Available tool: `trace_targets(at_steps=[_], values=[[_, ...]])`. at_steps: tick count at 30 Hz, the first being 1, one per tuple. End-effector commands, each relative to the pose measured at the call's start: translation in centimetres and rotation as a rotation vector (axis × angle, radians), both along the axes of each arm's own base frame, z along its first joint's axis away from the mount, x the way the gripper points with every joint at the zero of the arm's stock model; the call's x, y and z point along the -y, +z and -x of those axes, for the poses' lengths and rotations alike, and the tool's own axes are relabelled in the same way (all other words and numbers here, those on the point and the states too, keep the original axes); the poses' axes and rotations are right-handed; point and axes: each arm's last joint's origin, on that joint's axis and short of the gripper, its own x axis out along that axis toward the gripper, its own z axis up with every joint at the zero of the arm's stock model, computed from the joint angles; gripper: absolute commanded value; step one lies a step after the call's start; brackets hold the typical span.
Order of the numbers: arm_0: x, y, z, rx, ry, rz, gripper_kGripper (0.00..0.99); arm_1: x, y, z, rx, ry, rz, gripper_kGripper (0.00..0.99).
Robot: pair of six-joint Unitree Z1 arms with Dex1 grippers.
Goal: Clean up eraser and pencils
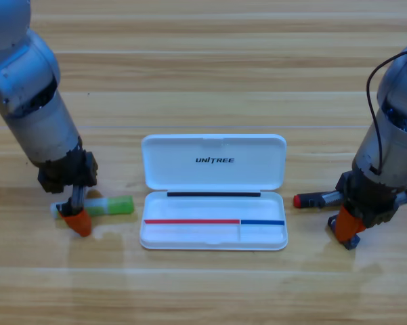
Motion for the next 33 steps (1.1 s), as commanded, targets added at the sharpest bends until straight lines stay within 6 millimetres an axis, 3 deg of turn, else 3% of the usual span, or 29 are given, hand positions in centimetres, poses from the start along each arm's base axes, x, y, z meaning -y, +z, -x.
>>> trace_targets(at_steps=[1, 5, 7, 10, 13, 18, 25, 33], values=[[0.2, -2.4, 0.4, -0.037, -0.014, -0.056, 0.747, 1.7, 3.3, 0.8, 0.003, 0.287, 0.063, 0.000], [0.0, -2.5, 0.5, -0.029, -0.039, -0.081, 0.497, 0.4, 8.4, 2.7, 0.088, 0.644, 0.042, 0.000], [0.0, -2.4, 0.5, -0.024, -0.060, -0.085, 0.291, -0.3, 9.4, 2.8, 0.131, 0.706, 0.026, 0.000], [-0.1, -2.0, 0.5, -0.006, -0.059, -0.091, 0.014, -2.3, 9.1, 3.2, 0.135, 0.909, -0.006, 0.000], [-0.3, -0.9, 0.6, 0.028, -0.056, -0.092, 0.000, -4.2, 8.0, 3.2, 0.130, 1.080, 0.003, 0.000], [-0.7, 2.4, 1.1, 0.061, -0.055, -0.094, 0.000, -6.8, 5.9, 2.5, 0.106, 1.178, 0.019, 0.000], [-1.3, 7.2, 2.1, 0.111, -0.051, -0.068, 0.000, -9.4, 4.2, 2.0, 0.094, 1.207, 0.022, 0.000], [-1.9, 10.0, 3.3, 0.132, -0.055, -0.025, 0.000, -10.9, 1.8, 0.9, 0.062, 1.210, 0.032, 0.000]])
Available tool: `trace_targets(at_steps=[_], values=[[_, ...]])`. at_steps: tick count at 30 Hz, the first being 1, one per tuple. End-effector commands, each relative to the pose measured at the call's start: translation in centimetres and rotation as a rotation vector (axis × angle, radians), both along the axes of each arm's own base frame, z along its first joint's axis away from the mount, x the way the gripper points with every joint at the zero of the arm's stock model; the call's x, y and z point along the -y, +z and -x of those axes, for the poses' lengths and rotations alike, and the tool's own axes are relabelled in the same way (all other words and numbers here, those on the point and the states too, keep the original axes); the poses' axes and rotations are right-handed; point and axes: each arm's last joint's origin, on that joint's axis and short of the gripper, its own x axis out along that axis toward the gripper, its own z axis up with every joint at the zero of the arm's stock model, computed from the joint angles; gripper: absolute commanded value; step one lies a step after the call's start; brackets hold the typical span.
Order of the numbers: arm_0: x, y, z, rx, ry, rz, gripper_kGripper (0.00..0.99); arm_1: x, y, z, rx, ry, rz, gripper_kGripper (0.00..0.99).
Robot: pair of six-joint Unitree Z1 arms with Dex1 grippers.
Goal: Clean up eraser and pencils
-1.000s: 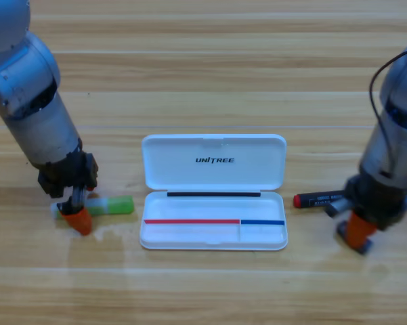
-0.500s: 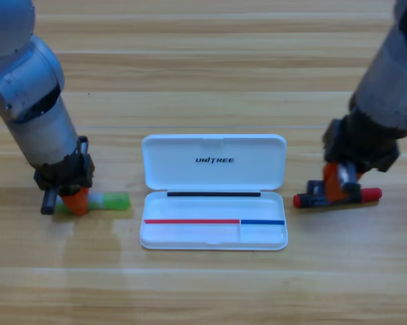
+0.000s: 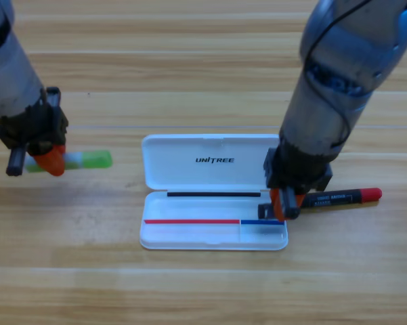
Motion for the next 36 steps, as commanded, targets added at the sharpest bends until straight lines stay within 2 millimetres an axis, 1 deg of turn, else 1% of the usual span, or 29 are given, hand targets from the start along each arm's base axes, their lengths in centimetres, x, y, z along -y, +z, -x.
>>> trace_targets(at_steps=[1, 5, 11, 19, 20, 22, 23, 24, 29, 31, 34, 36], values=[[-0.4, 1.4, 1.0, 0.000, -0.018, 0.018, 0.000, -2.2, -4.3, -0.2, -0.067, 0.030, 0.070, 0.000], [-0.4, 1.5, 1.1, -0.006, -0.020, 0.024, 0.000, -2.4, -4.7, -0.4, -0.070, 0.030, 0.074, 0.000], [-0.3, 1.2, 1.0, -0.018, -0.019, 0.021, 0.000, -2.5, -5.4, -0.9, -0.076, 0.019, 0.083, 0.000], [-0.1, 0.7, 0.7, -0.033, -0.020, 0.016, 0.000, -2.6, -5.2, -1.0, -0.073, 0.015, 0.078, 0.000], [-0.1, 0.6, 0.6, -0.033, -0.020, 0.016, 0.000, -2.4, -4.9, -0.8, -0.072, 0.015, 0.077, 0.112], [-0.1, 0.6, 0.6, -0.033, -0.020, 0.016, 0.000, -2.0, -4.1, -0.5, -0.064, 0.007, 0.068, 0.598], [-0.1, 0.7, 0.6, -0.031, -0.020, 0.016, 0.000, -1.8, -3.6, -0.3, -0.060, 0.004, 0.059, 0.759], [-0.1, 0.7, 0.6, -0.031, -0.020, 0.016, 0.000, -1.5, -2.9, -0.1, -0.054, 0.003, 0.051, 0.822], [0.0, 1.0, 0.7, -0.024, -0.023, 0.021, 0.000, -0.3, -0.2, 0.8, -0.033, 0.004, 0.024, 0.834], [0.1, 1.3, 0.6, -0.022, -0.026, 0.022, 0.000, 0.3, 0.9, 1.2, -0.023, 0.006, 0.012, 0.879], [0.8, 2.2, 0.7, -0.012, -0.040, 0.030, 0.000, 1.9, 2.6, 1.9, -0.022, -0.002, 0.011, 0.907], [1.5, 2.9, 0.8, -0.004, -0.050, 0.038, 0.000, 3.2, 3.2, 2.3, -0.020, -0.014, 0.008, 0.933]])
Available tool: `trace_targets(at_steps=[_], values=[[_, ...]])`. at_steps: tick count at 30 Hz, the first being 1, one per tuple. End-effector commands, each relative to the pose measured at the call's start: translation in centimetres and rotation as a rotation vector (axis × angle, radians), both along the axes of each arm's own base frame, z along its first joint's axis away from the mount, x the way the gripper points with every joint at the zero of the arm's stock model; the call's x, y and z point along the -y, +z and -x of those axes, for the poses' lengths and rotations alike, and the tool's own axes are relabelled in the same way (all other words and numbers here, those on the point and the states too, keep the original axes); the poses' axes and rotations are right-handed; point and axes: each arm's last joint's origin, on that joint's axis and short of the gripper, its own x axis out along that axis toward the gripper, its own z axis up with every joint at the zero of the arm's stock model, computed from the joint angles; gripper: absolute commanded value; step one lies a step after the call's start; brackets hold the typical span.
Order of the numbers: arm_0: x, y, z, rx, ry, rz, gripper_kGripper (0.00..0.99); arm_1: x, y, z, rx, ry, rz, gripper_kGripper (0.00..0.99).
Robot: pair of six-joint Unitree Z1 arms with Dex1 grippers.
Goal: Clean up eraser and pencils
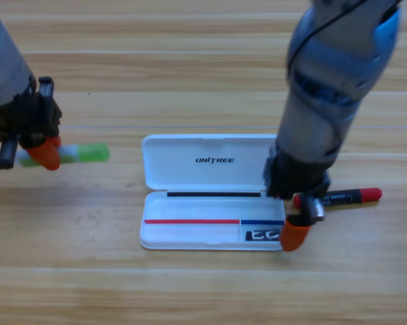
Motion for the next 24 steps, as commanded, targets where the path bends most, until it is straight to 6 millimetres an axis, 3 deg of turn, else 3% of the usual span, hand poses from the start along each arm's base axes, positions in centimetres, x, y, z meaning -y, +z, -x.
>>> trace_targets(at_steps=[1, 4, 11, 16, 24], values=[[2.3, 1.1, 0.2, 0.000, -0.052, 0.019, 0.000, 3.9, 3.6, 2.2, 0.005, -0.022, -0.021, 0.940], [4.1, 1.6, 0.5, -0.006, -0.080, 0.035, 0.000, 5.6, 3.1, 1.4, 0.004, -0.053, 0.009, 0.988], [9.3, 0.1, 1.6, -0.045, -0.163, 0.031, 0.000, 8.3, -1.8, -3.3, 0.015, -0.060, 0.147, 0.989], [12.1, -2.4, 1.8, -0.099, -0.197, 0.006, 0.000, 8.7, -3.8, -5.8, 0.055, -0.075, 0.154, 0.990], [15.0, -5.9, 1.0, -0.168, -0.211, -0.024, 0.000, 7.7, -5.6, -7.3, 0.029, -0.011, 0.141, 0.980]])
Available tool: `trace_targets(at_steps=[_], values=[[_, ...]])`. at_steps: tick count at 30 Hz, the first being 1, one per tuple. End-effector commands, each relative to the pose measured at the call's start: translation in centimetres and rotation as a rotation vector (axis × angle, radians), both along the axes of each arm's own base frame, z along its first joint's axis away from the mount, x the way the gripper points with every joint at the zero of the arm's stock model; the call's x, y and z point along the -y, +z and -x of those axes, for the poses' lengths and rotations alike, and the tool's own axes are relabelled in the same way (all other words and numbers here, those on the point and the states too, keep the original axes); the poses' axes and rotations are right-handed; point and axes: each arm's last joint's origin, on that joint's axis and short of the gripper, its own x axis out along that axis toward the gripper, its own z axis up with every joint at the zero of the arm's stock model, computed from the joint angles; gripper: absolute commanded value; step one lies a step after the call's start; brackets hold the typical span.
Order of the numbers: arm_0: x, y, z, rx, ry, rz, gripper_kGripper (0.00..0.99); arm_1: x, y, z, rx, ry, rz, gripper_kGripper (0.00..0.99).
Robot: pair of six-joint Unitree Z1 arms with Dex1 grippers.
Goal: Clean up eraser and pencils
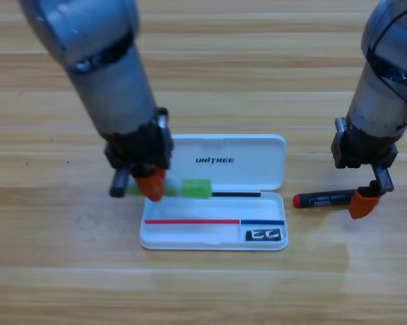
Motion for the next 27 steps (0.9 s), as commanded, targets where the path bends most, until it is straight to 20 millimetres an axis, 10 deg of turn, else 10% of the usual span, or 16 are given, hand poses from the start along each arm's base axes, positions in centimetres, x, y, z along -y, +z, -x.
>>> trace_targets(at_steps=[1, 16, 23, 27], values=[[2.7, -4.1, -0.2, -0.084, -0.023, -0.059, 0.000, -0.1, -3.9, -2.3, -0.063, 0.002, 0.035, 0.976], [4.1, -8.1, -1.2, -0.153, 0.006, -0.100, 0.000, -0.4, -7.1, -3.6, -0.120, 0.038, 0.064, 0.778], [4.3, -8.4, -1.5, -0.154, 0.018, -0.097, 0.000, 0.1, -7.9, -3.3, -0.160, 0.078, 0.093, 0.002], [4.3, -8.4, -1.5, -0.155, 0.023, -0.097, 0.000, 0.3, -8.1, -3.0, -0.179, 0.104, 0.104, 0.000]])
